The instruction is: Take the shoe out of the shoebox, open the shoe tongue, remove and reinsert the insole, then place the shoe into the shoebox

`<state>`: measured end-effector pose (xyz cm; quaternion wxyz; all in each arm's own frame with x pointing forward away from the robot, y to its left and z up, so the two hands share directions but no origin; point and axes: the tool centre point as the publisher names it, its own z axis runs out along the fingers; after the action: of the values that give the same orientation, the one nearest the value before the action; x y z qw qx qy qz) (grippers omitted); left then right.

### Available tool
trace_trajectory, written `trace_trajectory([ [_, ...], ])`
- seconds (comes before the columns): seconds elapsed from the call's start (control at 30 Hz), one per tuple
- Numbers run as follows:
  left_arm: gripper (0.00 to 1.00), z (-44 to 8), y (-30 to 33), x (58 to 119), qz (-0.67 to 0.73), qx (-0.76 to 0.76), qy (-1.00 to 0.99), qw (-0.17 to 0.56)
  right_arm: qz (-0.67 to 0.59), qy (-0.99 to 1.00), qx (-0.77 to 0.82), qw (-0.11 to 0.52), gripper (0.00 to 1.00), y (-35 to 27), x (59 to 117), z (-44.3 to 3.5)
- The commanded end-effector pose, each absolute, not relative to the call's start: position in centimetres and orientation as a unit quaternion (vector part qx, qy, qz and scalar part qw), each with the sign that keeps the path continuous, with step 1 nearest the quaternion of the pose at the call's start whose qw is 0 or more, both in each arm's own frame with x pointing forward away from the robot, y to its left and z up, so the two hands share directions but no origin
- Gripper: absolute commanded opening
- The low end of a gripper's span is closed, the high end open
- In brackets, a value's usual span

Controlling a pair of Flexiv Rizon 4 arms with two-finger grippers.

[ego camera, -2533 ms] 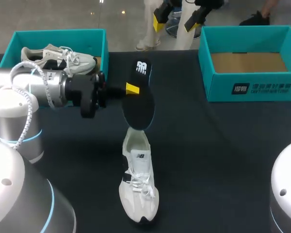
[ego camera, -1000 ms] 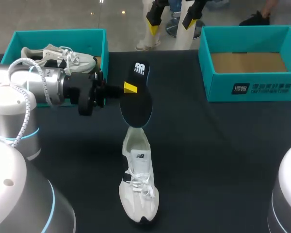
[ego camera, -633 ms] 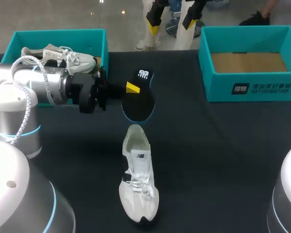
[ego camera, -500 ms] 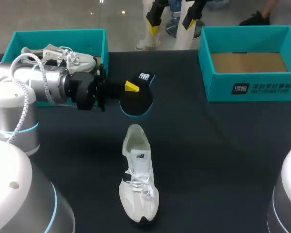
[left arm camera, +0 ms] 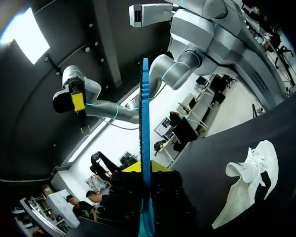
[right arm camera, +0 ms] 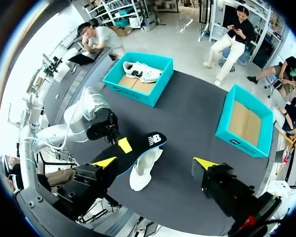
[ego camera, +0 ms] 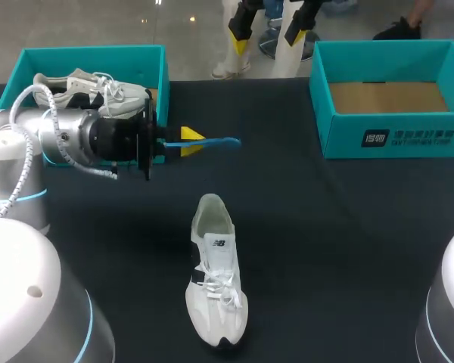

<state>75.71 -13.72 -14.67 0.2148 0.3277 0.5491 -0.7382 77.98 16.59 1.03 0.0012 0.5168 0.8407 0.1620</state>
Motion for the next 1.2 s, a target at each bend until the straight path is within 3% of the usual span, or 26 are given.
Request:
trace_trajectory([
  [0.03, 0.00, -15.4, -13.8, 76.5, -0.803, 0.270, 0.515, 0.125, 0.161, 0.841, 0.517, 0.000, 1.00, 16.7, 78.1, 1.1],
  [0.4, 0.00, -15.6, -14.0, 76.7, -0.808, 0.249, 0.519, 0.124, 0.161, 0.841, 0.517, 0.000, 1.00, 16.7, 78.1, 1.1],
  [0.8, 0.00, -14.2, -14.2, 75.0, -0.821, 0.049, 0.564, -0.073, 0.161, 0.841, 0.517, 0.000, 1.00, 16.7, 78.1, 1.1],
  [1.03, 0.00, -13.7, -13.2, 75.6, -0.796, -0.033, 0.590, -0.134, 0.161, 0.841, 0.517, 0.000, 1.00, 16.7, 78.1, 1.1],
  [1.2, 0.00, -14.5, -12.7, 76.4, -0.784, -0.094, 0.574, -0.217, 0.161, 0.841, 0.517, 0.000, 1.00, 16.7, 78.1, 1.1],
])
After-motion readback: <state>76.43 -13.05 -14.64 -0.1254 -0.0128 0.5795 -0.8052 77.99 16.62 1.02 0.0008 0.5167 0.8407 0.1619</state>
